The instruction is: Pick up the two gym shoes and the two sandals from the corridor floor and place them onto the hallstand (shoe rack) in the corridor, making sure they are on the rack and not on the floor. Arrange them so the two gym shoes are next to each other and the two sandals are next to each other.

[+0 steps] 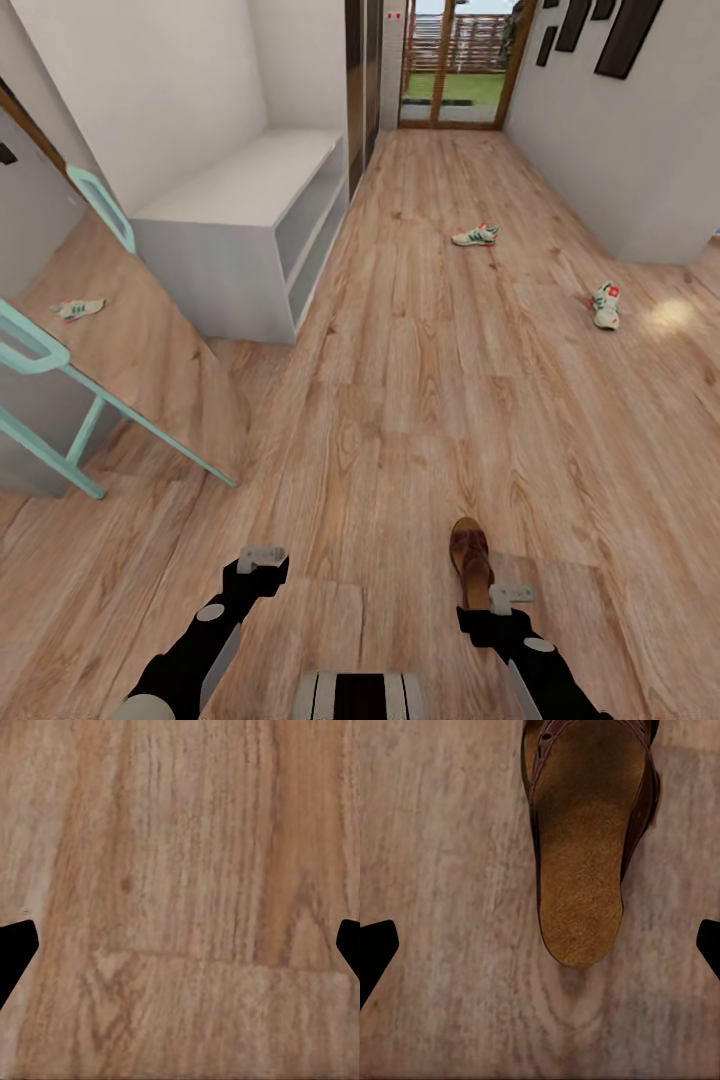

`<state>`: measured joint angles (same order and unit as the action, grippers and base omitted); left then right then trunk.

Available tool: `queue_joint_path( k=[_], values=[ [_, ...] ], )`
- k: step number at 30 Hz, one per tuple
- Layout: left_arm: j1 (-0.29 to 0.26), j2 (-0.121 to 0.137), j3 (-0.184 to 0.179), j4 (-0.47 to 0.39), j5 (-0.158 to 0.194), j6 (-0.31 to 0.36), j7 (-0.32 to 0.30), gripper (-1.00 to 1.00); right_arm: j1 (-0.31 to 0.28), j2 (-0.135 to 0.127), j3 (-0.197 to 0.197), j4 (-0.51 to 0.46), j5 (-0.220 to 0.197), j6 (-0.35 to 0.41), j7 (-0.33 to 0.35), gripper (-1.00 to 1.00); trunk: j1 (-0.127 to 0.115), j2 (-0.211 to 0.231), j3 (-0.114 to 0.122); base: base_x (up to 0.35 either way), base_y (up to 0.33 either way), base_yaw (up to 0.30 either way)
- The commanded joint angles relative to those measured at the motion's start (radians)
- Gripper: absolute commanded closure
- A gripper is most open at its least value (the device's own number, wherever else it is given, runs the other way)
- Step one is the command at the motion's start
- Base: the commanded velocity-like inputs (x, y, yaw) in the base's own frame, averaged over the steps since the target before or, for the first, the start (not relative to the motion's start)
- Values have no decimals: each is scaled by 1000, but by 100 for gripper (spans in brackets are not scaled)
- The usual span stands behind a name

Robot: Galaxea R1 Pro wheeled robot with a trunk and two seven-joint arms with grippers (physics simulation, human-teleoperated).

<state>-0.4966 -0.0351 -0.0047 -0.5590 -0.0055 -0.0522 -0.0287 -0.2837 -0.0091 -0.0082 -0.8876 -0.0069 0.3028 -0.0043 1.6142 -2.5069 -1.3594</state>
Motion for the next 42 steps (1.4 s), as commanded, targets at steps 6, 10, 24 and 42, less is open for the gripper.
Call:
queue_joint_path(
  k=[6,10,24,42],
  values=[
    [0,0,0,-16,-2,-3,-2,-100,0,0,-1,-2,-1,6,2,-100,2,-2,-34,0,0,0],
    [0,-3,0,-70,-1,-1,-2,-100,0,0,-1,-2,-1,6,2,-100,4,-3,-56,0,0,0],
    [0,-6,-3,-105,-2,-1,-2,-100,0,0,-2,-2,-1,6,3,-100,7,-4,-84,0,0,-6],
    [0,-6,-4,-105,-1,-1,-2,-100,1,0,-2,-2,-1,6,3,-100,7,-4,-95,165,0,-49]
  ],
)
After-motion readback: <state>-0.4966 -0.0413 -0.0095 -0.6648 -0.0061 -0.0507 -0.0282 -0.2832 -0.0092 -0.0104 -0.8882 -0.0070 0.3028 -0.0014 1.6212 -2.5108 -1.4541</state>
